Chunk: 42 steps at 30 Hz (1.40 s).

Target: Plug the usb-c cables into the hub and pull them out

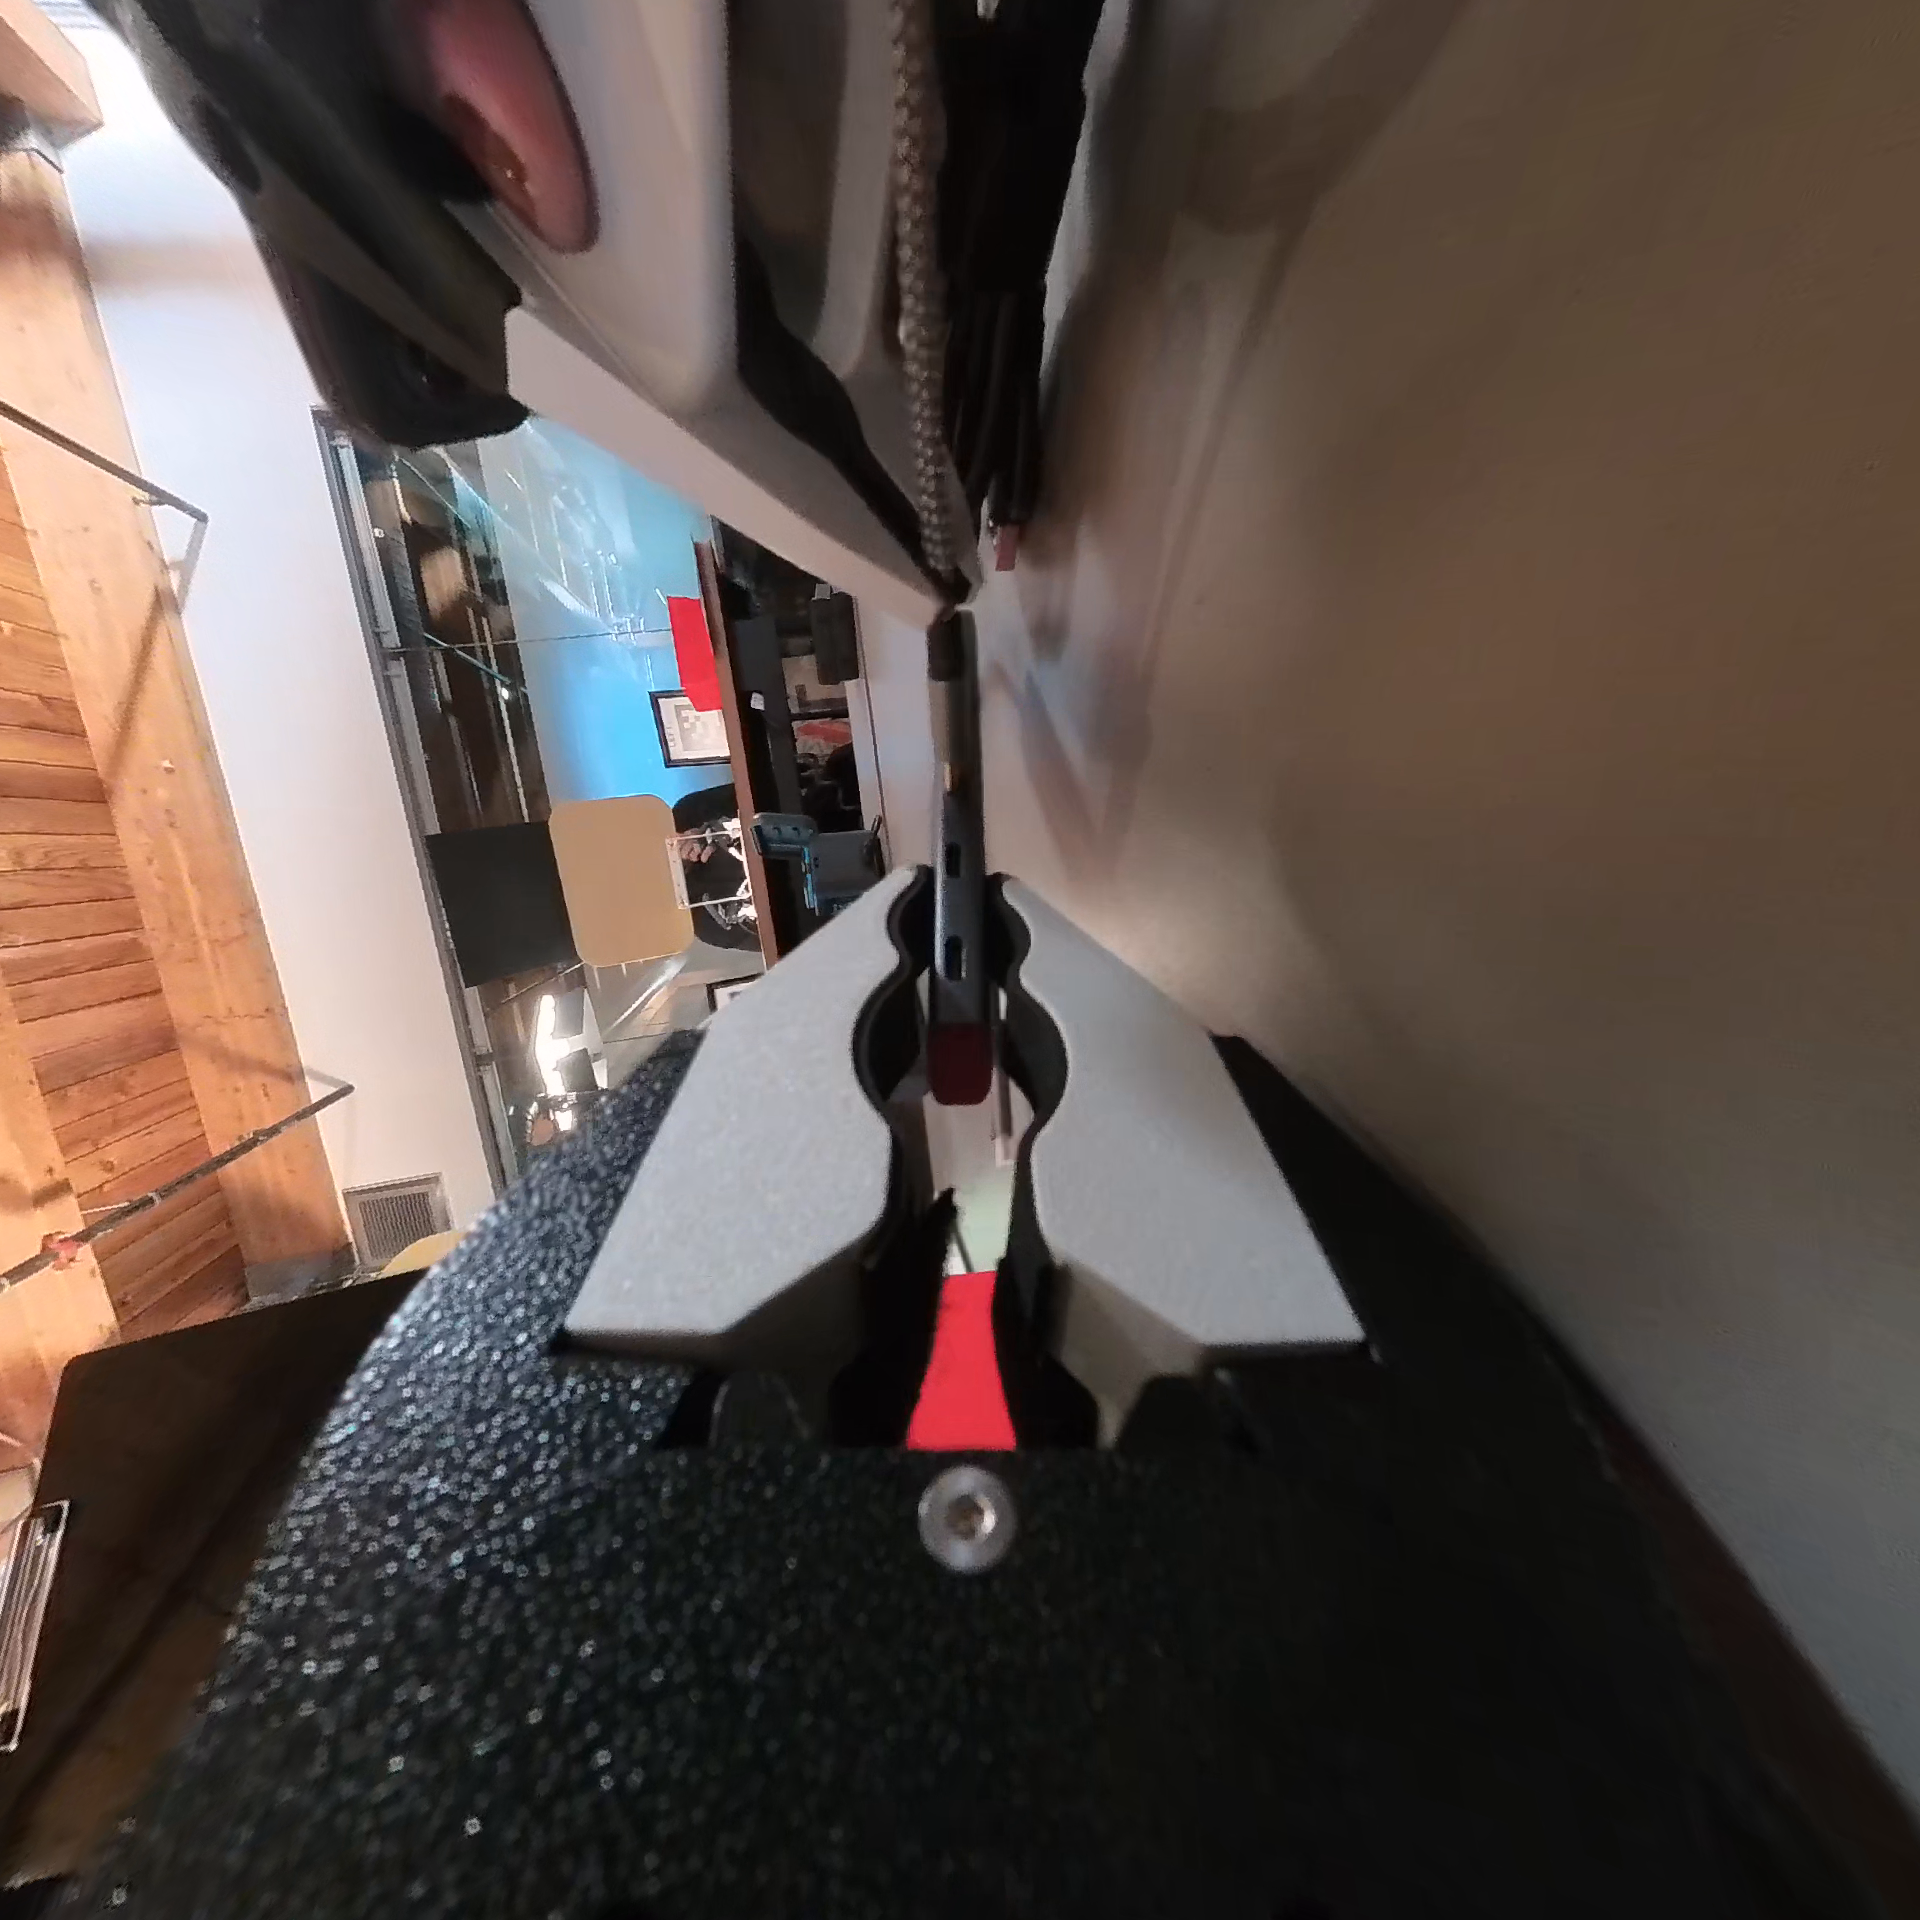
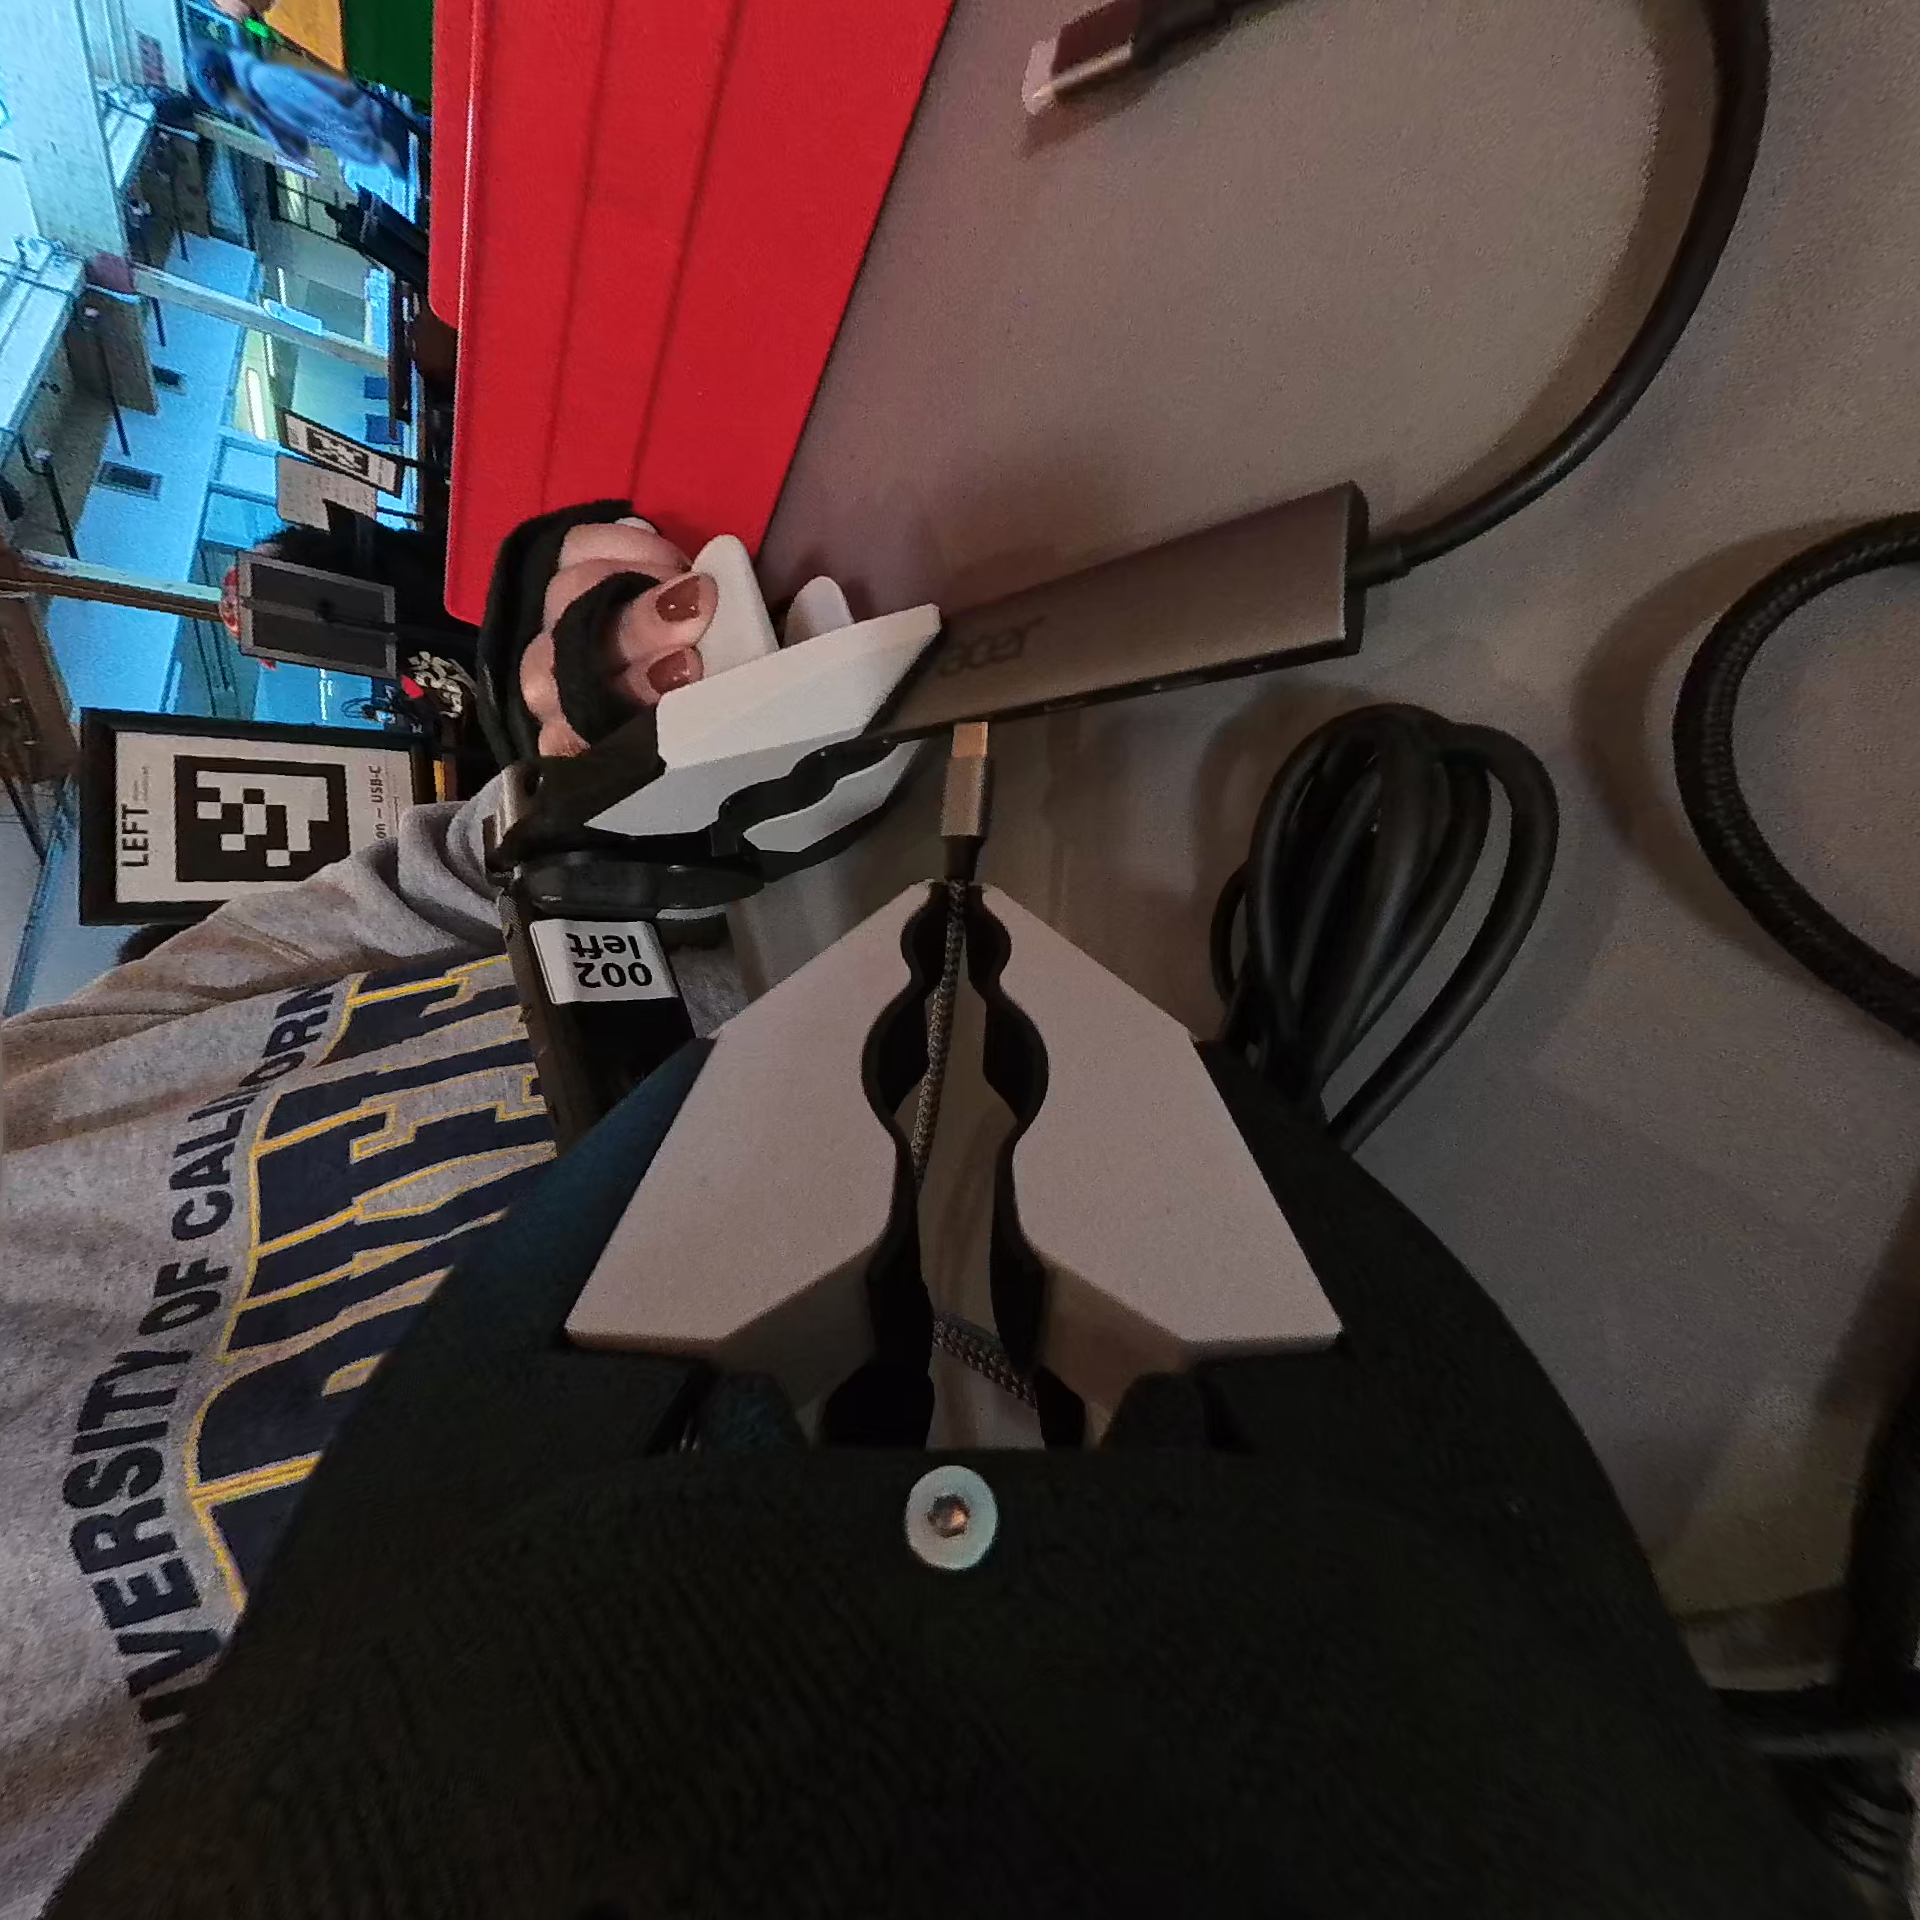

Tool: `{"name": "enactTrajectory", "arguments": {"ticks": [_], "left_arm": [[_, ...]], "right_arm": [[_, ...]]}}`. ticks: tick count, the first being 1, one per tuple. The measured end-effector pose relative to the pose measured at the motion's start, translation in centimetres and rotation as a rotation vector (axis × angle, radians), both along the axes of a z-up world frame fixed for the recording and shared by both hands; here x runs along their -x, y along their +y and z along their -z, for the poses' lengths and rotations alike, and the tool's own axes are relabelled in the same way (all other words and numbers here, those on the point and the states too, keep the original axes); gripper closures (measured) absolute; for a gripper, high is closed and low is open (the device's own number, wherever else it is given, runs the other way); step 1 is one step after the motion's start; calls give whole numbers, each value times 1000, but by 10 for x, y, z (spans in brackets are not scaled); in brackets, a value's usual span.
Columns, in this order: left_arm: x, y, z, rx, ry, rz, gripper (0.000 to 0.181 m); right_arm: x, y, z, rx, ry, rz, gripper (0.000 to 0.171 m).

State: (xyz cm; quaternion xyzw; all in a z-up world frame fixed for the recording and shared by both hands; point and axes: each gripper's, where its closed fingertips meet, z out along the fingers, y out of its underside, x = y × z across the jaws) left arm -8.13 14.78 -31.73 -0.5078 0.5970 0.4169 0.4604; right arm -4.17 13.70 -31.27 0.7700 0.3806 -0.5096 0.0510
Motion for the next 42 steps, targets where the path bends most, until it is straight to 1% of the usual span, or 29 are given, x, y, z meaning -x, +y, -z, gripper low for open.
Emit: {"name": "enactTrajectory", "arguments": {"ticks": [9, 13, 16, 21, 23, 28, 34, 36, 37, 39, 40, 42], "left_arm": [[-1, -1, 1, 21, -30, 8, 174], [-4, -3, 3, 55, -67, 37, 174], [-7, -5, 5, 51, -47, 59, 174], [-11, -5, 4, 67, -87, 61, 174], [-11, -6, 5, 60, -70, 67, 174], [-16, -7, 5, 60, -65, 90, 174], [-17, -5, 5, 57, -63, 87, 174], [-15, -2, 5, 60, -80, 71, 174], [-17, -1, 3, 63, -100, 71, 174], [-15, 2, 1, 67, -129, 54, 174], [-11, 2, 1, 60, -117, 39, 174], [-4, 4, 0, 48, -98, 20, 173]], "right_arm": [[0, 0, 2, -13, -12, -9, 169], [-1, 0, 1, -34, -7, -11, 169], [-2, 2, 1, -41, -1, -4, 169], [-1, -2, 6, -99, -34, -35, 170], [-1, -3, 7, -126, -43, -44, 170], [-3, 0, 5, -96, -19, -35, 170], [-3, 0, 7, -154, -23, -36, 170], [-3, 3, 5, -226, -20, -29, 169], [-4, 3, 2, -263, -20, -28, 169], [-8, 7, -16, -329, 12, -14, 160], [-12, 14, -27, -377, 25, 7, 156], [-27, 39, -49, -518, 12, 75, 151]]}}
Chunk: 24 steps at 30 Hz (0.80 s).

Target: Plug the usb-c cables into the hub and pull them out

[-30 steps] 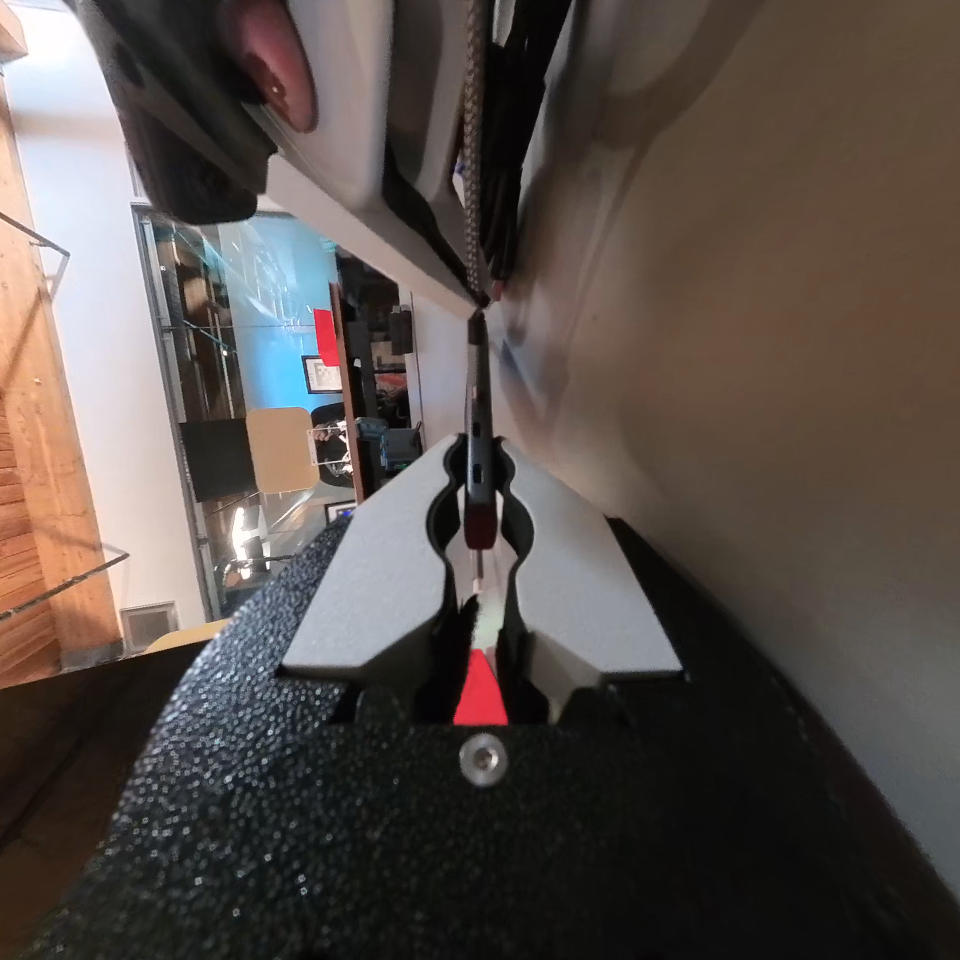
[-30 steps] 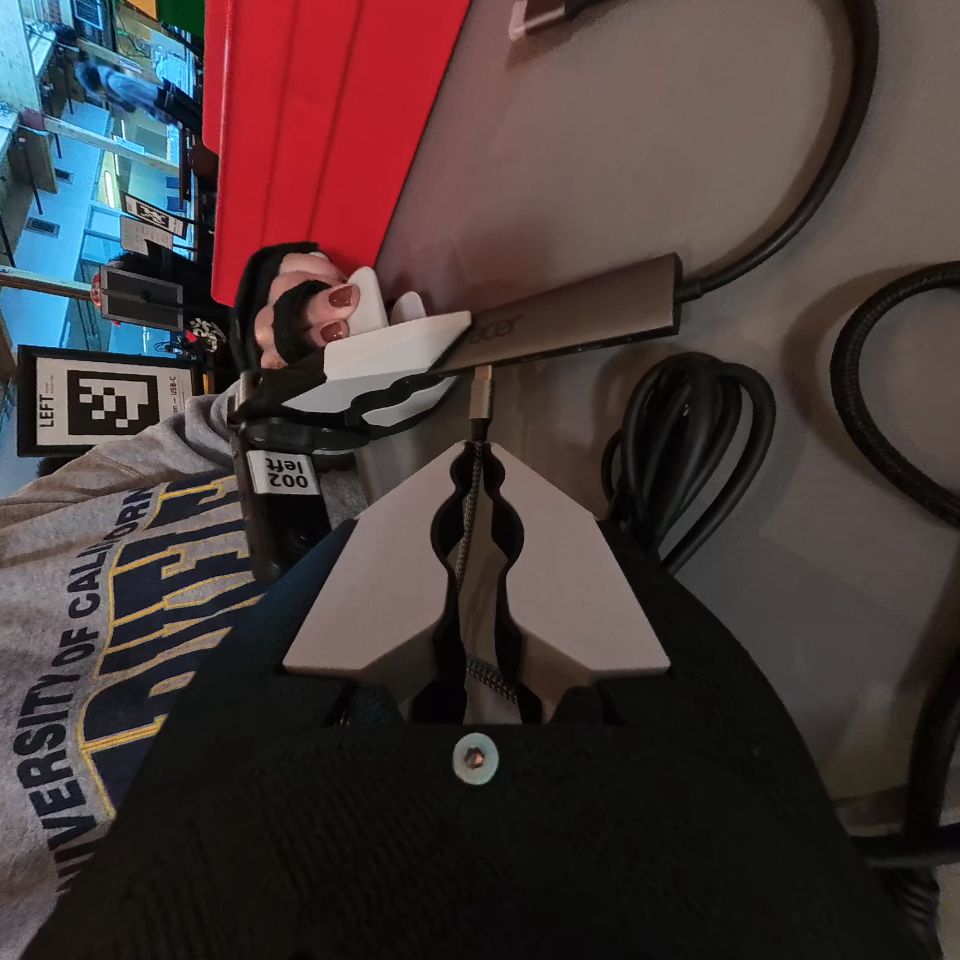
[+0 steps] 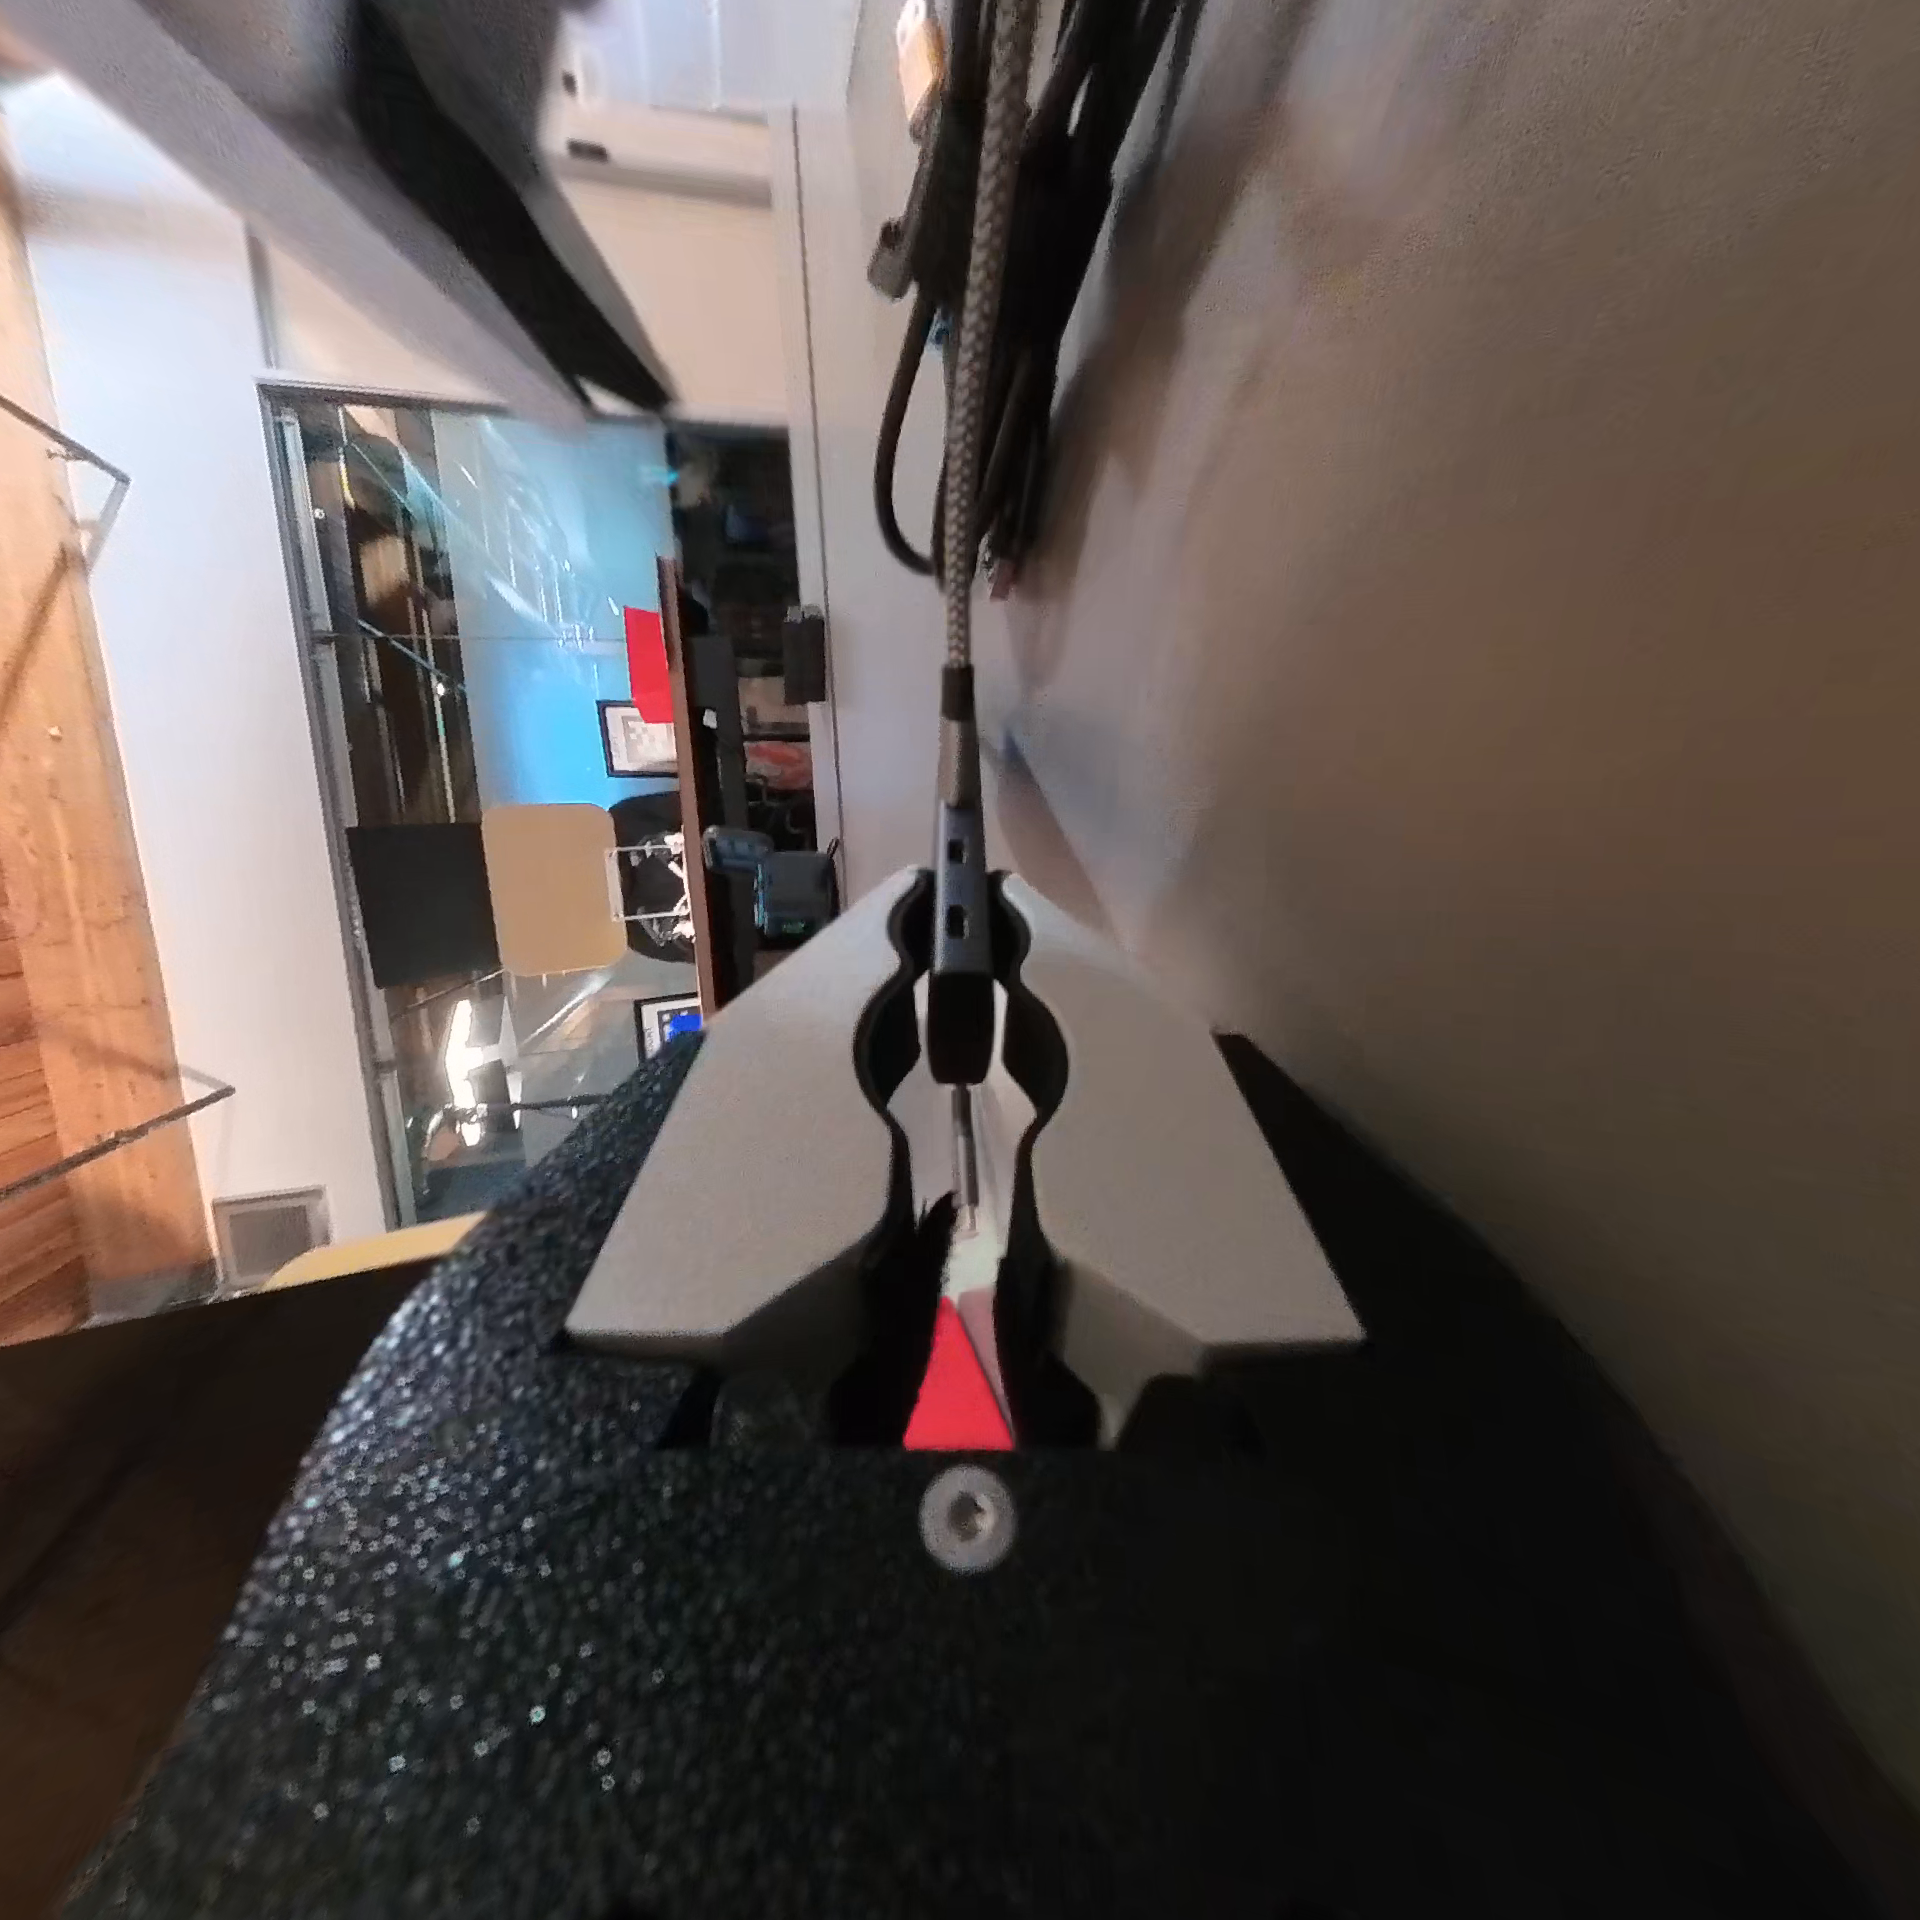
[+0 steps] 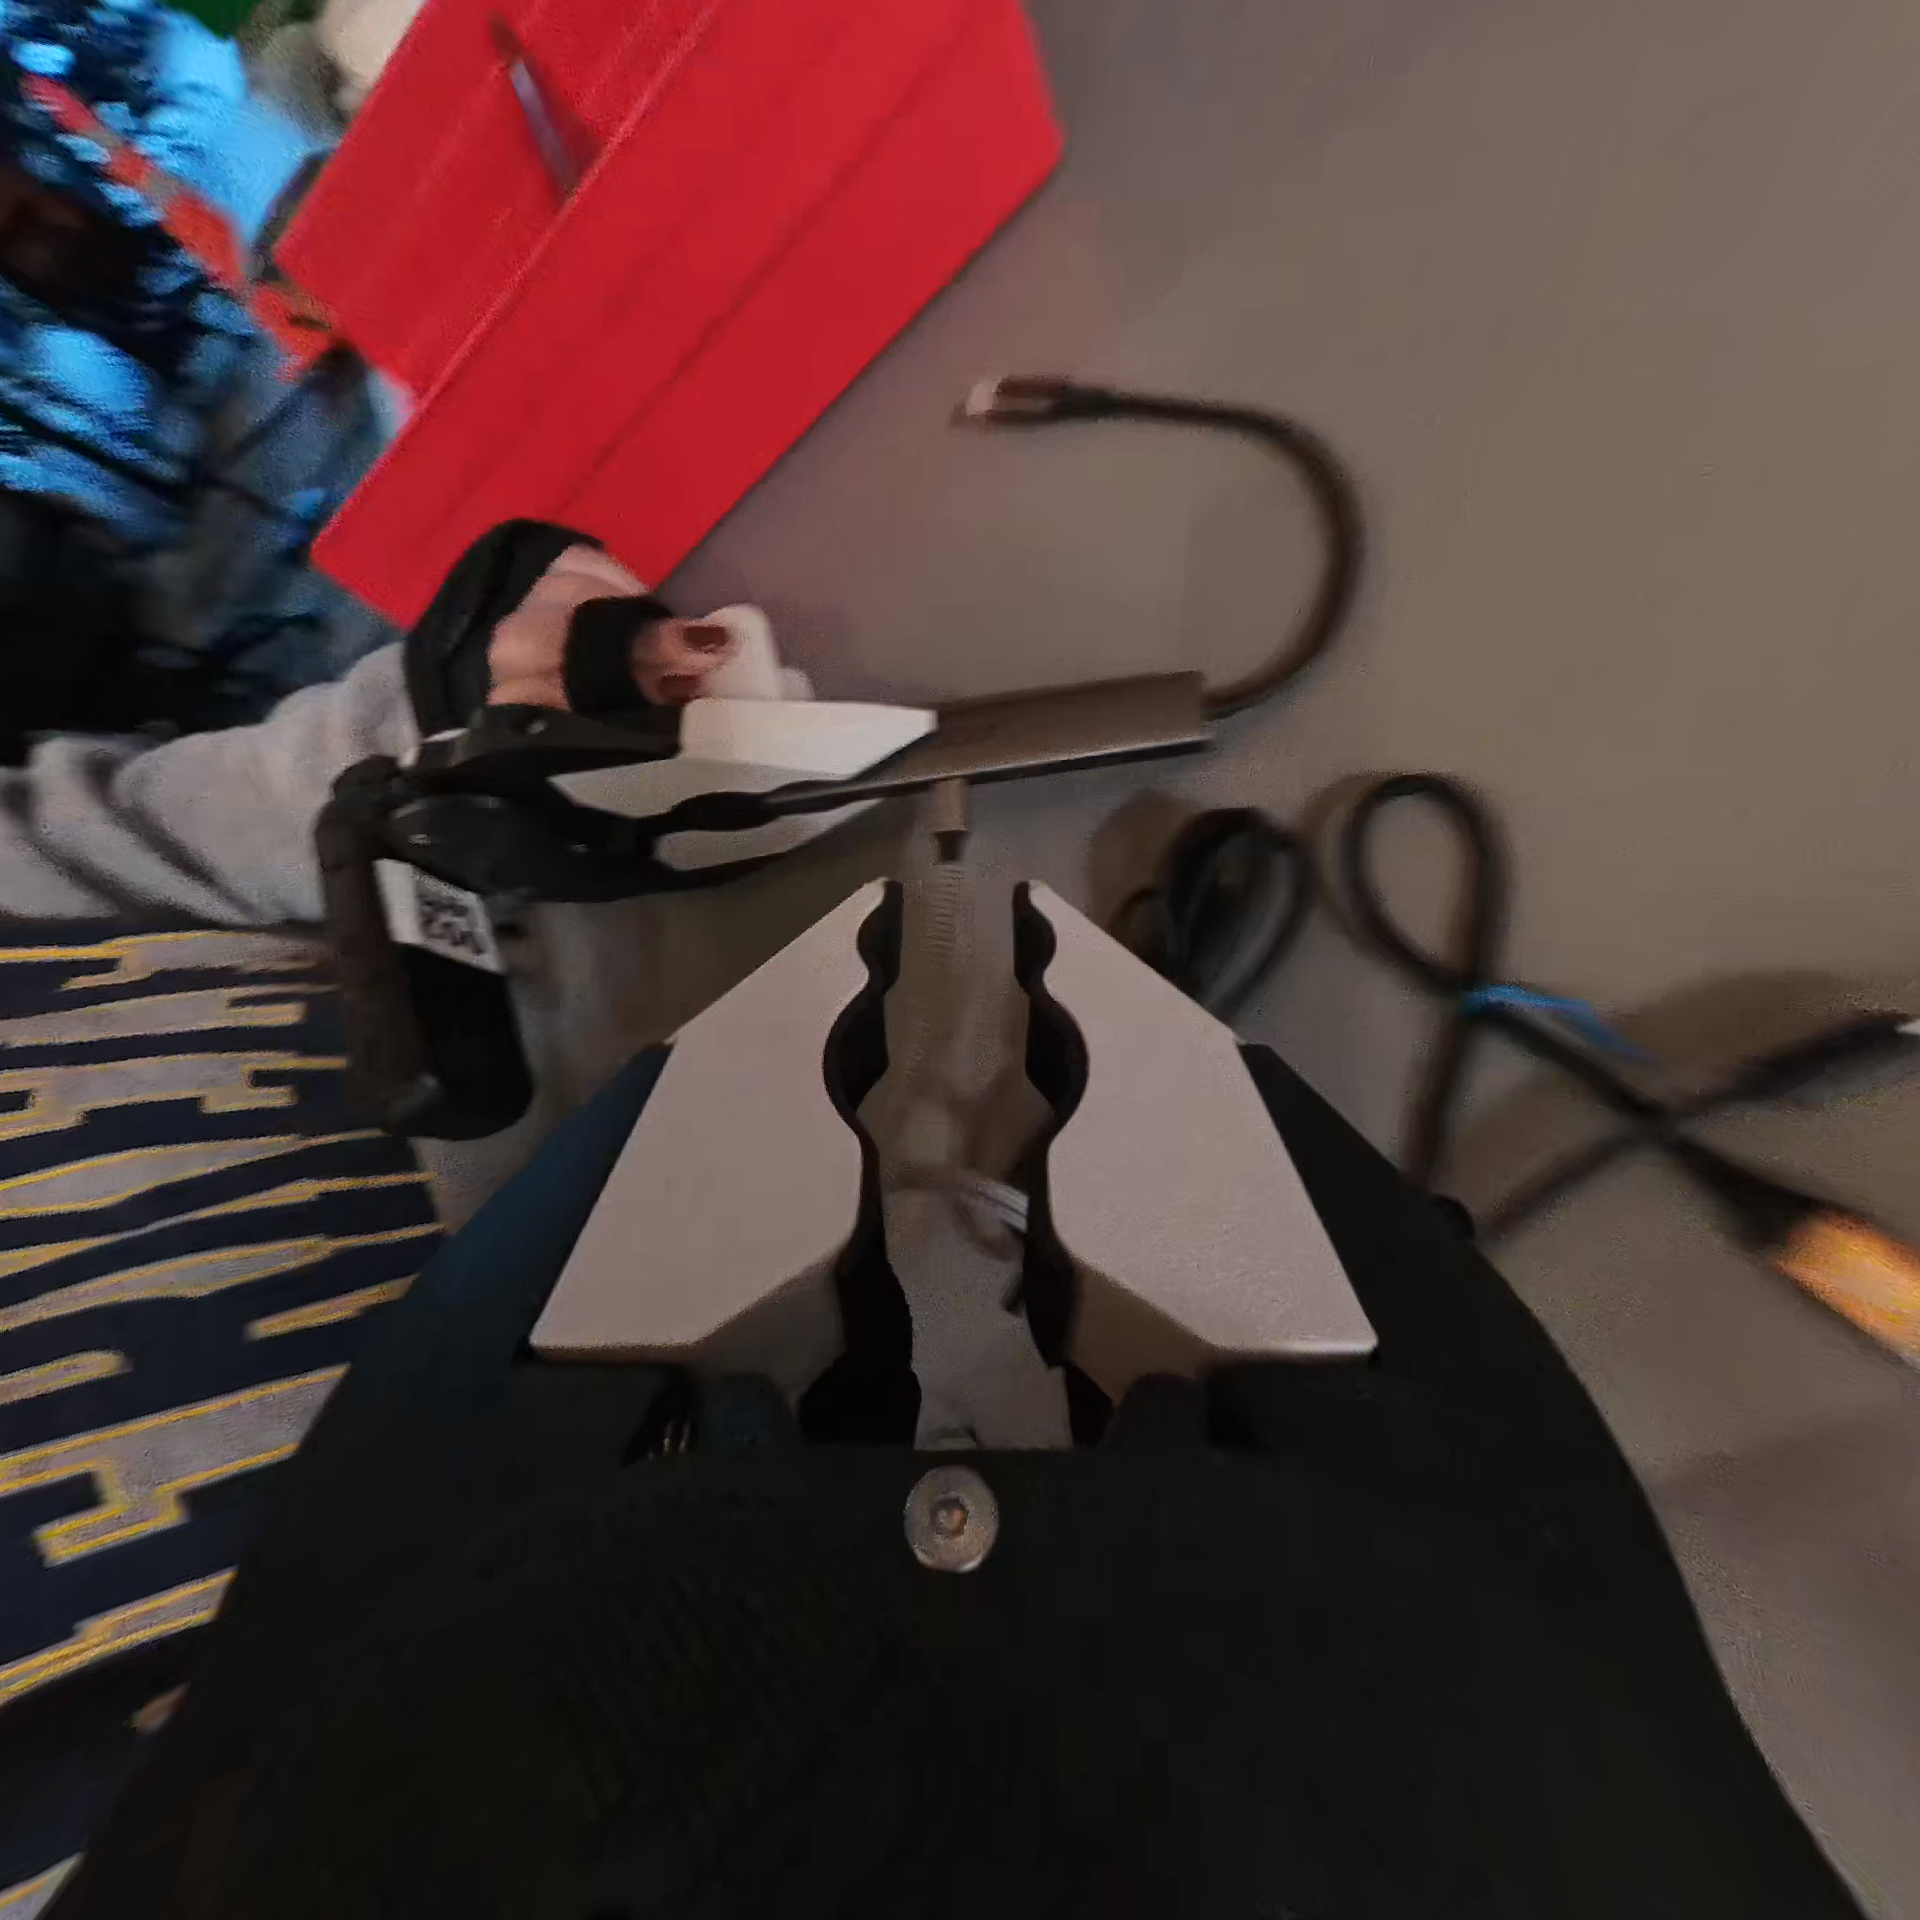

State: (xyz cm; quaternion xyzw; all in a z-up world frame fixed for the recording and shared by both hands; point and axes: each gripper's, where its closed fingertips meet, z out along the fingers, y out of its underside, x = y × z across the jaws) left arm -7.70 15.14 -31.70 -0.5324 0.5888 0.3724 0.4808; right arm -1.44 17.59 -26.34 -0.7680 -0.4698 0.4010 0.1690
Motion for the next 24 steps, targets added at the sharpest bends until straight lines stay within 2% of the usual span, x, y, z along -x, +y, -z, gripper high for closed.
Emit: {"name": "enactTrajectory", "arguments": {"ticks": [3, 5, 13, 20, 24], "left_arm": [[10, 5, -7, -5, -36, -46, 174], [15, 7, -12, -16, -50, -62, 173], [12, 11, -7, -1, -52, -33, 174], [9, 14, -7, 0, -66, -39, 174], [7, 15, -4, 1, -65, -32, 174]], "right_arm": [[-33, 45, -20, -171, -93, 140, 152], [-53, 66, -16, -210, -199, 206, 152], [-76, 86, 59, -120, -549, 204, 154], [-64, 95, 69, -11, -482, 238, 155], [-65, 96, 79, -22, -524, 234, 154]]}}
